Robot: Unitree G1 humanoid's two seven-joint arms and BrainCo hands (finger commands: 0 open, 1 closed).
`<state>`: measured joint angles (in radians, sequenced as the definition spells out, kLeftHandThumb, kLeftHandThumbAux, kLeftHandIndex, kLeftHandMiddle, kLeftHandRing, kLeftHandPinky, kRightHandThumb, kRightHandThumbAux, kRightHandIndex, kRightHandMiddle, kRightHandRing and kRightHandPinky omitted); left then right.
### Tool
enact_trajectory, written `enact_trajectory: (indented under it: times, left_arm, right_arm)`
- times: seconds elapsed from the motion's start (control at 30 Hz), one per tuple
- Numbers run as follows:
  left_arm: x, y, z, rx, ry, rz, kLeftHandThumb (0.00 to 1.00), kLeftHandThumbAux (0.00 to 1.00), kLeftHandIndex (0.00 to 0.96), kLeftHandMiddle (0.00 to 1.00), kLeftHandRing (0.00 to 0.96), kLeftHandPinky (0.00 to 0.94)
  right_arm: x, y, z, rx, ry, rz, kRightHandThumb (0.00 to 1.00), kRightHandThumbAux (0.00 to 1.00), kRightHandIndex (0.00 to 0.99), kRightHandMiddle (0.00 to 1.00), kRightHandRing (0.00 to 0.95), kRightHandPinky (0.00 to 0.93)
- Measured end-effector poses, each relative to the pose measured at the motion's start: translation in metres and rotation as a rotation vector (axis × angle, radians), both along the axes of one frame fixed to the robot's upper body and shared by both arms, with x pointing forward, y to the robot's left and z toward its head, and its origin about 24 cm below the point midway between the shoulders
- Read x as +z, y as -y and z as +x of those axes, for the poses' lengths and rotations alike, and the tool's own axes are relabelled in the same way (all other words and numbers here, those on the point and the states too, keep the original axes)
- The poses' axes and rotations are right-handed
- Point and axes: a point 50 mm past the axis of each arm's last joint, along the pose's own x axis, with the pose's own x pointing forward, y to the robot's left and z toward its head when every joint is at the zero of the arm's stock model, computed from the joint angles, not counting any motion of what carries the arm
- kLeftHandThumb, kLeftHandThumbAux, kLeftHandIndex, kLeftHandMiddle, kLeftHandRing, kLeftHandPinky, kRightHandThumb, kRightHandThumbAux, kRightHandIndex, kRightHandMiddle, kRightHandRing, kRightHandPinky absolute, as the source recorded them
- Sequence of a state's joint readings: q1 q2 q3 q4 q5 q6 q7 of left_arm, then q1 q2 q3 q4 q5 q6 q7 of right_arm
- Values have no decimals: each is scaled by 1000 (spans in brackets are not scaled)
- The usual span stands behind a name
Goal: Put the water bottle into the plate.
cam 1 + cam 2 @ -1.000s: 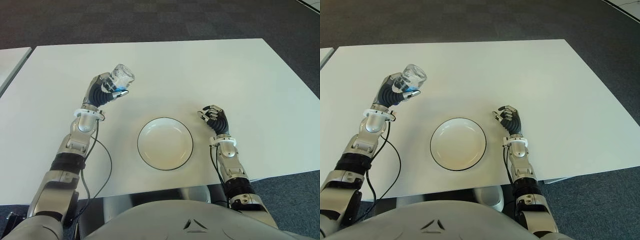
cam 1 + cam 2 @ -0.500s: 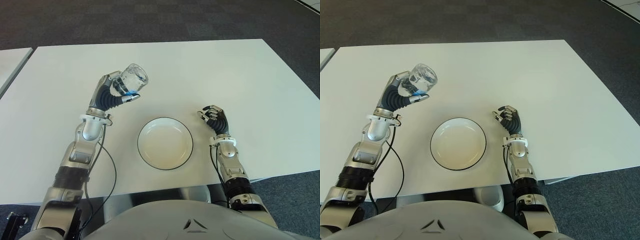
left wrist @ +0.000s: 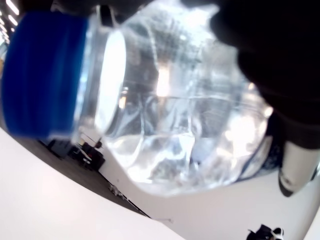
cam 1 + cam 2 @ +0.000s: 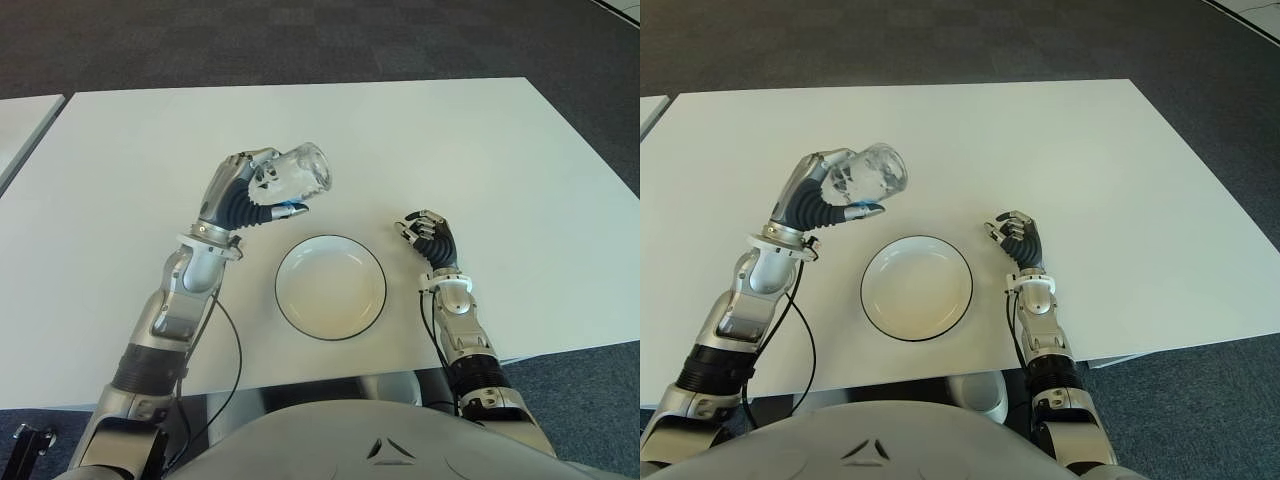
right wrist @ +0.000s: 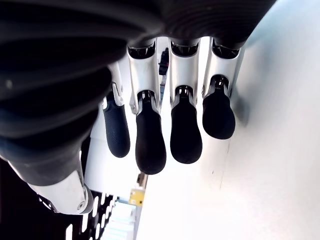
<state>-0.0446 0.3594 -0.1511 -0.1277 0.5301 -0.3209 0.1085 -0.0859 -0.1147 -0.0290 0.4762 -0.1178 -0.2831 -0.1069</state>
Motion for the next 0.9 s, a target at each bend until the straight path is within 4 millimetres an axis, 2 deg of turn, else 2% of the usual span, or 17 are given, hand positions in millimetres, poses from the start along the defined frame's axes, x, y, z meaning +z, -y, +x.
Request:
enact_trajectory:
  times: [0.3, 0.9]
  left_arm:
    - [-19, 32, -9, -106, -14, 189, 854, 666, 404, 542, 870, 830]
    - [-47, 52, -21, -189, -93, 382, 852, 667, 401, 545, 863, 849]
  right_arm:
    - [0, -1, 1, 3, 1, 1, 709, 728, 437, 703, 695, 689]
    - [0, -2, 0, 1, 1, 7, 708, 728, 438, 716, 704, 698]
